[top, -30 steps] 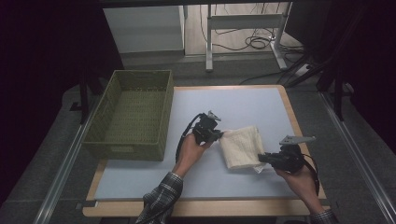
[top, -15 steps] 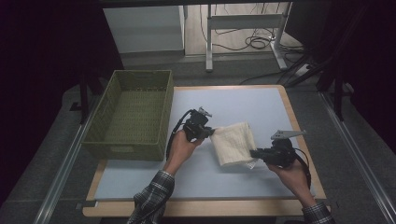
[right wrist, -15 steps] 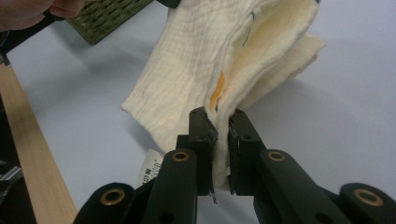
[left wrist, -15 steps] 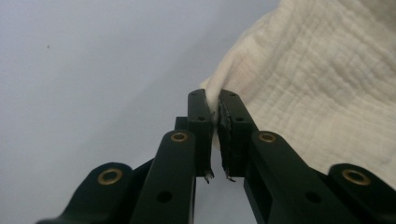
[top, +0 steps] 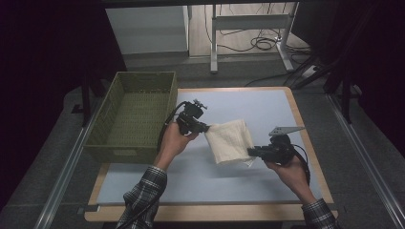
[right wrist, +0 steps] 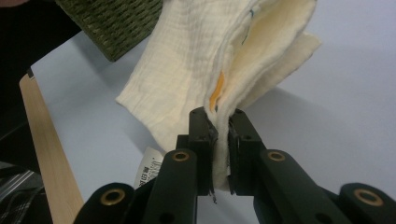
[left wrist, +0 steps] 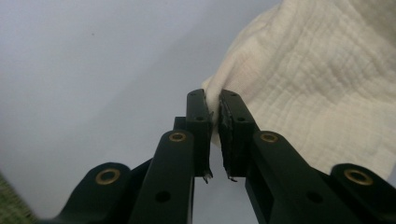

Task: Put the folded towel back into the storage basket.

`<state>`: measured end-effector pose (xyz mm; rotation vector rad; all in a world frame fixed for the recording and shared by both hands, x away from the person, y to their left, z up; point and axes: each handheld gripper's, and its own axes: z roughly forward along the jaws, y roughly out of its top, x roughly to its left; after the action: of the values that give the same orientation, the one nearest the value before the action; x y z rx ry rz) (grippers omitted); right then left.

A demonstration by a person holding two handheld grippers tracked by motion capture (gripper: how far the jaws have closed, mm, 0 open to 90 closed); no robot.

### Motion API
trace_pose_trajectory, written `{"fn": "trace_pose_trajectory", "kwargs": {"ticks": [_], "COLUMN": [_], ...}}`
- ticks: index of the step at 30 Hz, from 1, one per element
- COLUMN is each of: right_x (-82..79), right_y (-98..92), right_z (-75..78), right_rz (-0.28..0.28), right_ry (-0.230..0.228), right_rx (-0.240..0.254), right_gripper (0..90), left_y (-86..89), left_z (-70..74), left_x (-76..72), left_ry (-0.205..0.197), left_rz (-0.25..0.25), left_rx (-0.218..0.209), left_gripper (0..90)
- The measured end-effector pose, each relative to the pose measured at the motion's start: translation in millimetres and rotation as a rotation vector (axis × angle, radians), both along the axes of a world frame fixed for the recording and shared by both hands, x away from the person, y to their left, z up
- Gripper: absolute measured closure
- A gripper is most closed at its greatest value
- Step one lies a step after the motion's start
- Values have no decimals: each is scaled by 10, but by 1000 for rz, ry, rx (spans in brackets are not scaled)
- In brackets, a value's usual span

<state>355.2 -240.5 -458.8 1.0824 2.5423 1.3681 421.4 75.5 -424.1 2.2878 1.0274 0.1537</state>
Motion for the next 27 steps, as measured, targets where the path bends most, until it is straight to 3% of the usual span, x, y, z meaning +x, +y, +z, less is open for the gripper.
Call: {"fn": "trace_pose_trajectory", "kwargs": {"ticks": [8,17,27], "right_x": [83,191,334], "right_y": [216,454,661], "right_z": [75,152,267], "right_rz": [28,58,87], "right_ry": [-1,-1,14], "right_rx": [12,13,55], "right_gripper": [816,817,817], "left_y": [227,462,721], "left_z": [126,251,428], "left_x": [30,33,31], "left_ry": [10,-9,-36], "left_rz": [22,53,90], "left_rx": [18,25,29], "left_gripper": [829,835,836]}}
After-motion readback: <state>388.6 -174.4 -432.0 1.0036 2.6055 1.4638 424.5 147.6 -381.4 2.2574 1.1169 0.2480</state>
